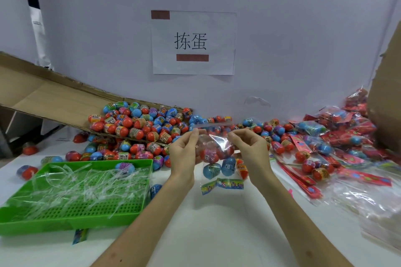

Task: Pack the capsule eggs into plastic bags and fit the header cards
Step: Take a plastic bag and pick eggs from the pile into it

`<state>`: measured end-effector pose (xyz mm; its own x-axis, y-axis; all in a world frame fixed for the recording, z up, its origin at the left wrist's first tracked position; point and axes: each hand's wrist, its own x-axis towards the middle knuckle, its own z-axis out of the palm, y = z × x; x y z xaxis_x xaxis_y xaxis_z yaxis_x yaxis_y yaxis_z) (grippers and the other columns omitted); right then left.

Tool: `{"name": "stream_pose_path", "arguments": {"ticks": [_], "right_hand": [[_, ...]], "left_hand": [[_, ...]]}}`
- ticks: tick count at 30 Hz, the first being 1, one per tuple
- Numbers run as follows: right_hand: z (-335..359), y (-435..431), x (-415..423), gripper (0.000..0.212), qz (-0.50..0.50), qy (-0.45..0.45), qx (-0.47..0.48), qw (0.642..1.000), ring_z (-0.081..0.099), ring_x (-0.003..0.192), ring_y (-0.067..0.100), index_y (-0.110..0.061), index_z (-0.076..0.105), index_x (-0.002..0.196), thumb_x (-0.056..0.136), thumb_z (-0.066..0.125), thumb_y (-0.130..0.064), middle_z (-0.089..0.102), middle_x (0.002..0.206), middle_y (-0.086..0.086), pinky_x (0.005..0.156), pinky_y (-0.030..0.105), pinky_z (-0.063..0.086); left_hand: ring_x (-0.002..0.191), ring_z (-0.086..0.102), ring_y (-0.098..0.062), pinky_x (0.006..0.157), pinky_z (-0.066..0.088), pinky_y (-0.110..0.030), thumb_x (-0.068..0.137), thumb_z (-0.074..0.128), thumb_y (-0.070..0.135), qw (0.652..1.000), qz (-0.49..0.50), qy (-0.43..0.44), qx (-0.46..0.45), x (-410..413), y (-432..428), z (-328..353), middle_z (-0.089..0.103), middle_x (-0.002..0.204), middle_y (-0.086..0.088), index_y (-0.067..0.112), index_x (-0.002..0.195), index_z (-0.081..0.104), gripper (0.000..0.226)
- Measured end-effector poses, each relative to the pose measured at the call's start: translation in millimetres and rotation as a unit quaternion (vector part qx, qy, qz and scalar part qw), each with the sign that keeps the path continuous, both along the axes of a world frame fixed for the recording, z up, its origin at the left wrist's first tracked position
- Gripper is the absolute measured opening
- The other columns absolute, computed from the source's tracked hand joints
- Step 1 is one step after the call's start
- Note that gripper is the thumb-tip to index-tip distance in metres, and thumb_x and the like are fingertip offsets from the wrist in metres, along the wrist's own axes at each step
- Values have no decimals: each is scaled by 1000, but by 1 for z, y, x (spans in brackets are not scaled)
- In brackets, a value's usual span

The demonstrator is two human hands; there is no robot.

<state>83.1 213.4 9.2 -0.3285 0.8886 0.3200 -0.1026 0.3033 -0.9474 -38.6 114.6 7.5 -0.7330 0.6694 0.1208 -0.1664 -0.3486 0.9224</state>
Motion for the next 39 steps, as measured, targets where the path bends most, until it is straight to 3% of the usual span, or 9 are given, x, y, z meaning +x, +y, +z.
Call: {"name": "stream_pose_path", "arguments": {"ticks": [4,6,9,12,18,23,26,30,39], "right_hand": [[-2,-7,-1,32,-152,-56,277,947,60,73,11,-21,58,99,84,81,-7,60,89,-2,64,14,50],[-2,-10,-1,25,-159,-52,377,911,57,72,3,-14,64,97,84,78,2,59,88,-4,66,9,47],[-3,-14,-5,13,-134,-61,429,891,56,77,0,-8,72,98,87,76,-1,65,91,-3,73,5,46],[-4,-15,-6,9,-112,-78,437,889,57,86,-1,-10,75,100,90,74,-10,68,95,-5,78,7,48],[-4,-9,-4,7,-85,-76,419,901,60,83,-2,-14,76,98,91,74,-12,65,93,-11,71,8,47],[-5,-10,-3,12,-46,-81,403,911,62,86,-2,-17,77,101,89,78,-15,67,95,-12,72,8,47],[-4,-11,-3,13,-49,-80,404,910,61,87,-2,-17,77,98,86,80,-13,67,94,-11,73,8,46],[-4,-10,-2,11,-57,-76,408,908,61,87,3,-14,78,93,84,82,-8,69,91,-4,74,10,47],[-6,-10,-1,6,-105,-113,463,873,58,82,8,-8,77,94,89,74,-9,72,89,1,75,14,49]], "left_hand": [[76,77,-21,62,62,-36,105,60,28,999,20,45,-16,0,2,-3,79,84,-4,31,83,82,30],[80,78,-26,72,63,-42,105,59,27,997,11,74,-19,3,2,-5,80,88,-8,25,91,80,26],[77,79,-26,70,64,-34,106,58,21,993,-11,120,-5,8,1,-6,80,86,-6,14,100,76,21],[76,79,-18,64,61,-22,106,58,18,982,-25,186,12,14,-1,-8,80,85,1,18,102,75,17],[81,79,-15,70,63,-25,106,56,13,962,-34,271,14,18,1,-13,79,91,1,14,113,71,17],[82,74,-2,70,59,-17,105,57,9,936,3,352,-9,14,-2,-14,73,85,20,23,110,69,19],[88,73,-5,79,62,-23,104,59,8,920,19,391,-18,12,-1,-16,73,93,11,18,114,71,19],[88,71,-2,78,60,-18,104,58,10,896,28,442,-27,10,-2,-16,72,91,8,14,119,71,20],[81,75,-8,78,64,-29,103,61,15,892,28,450,-33,13,-3,-16,77,96,-1,11,120,72,21]]}}
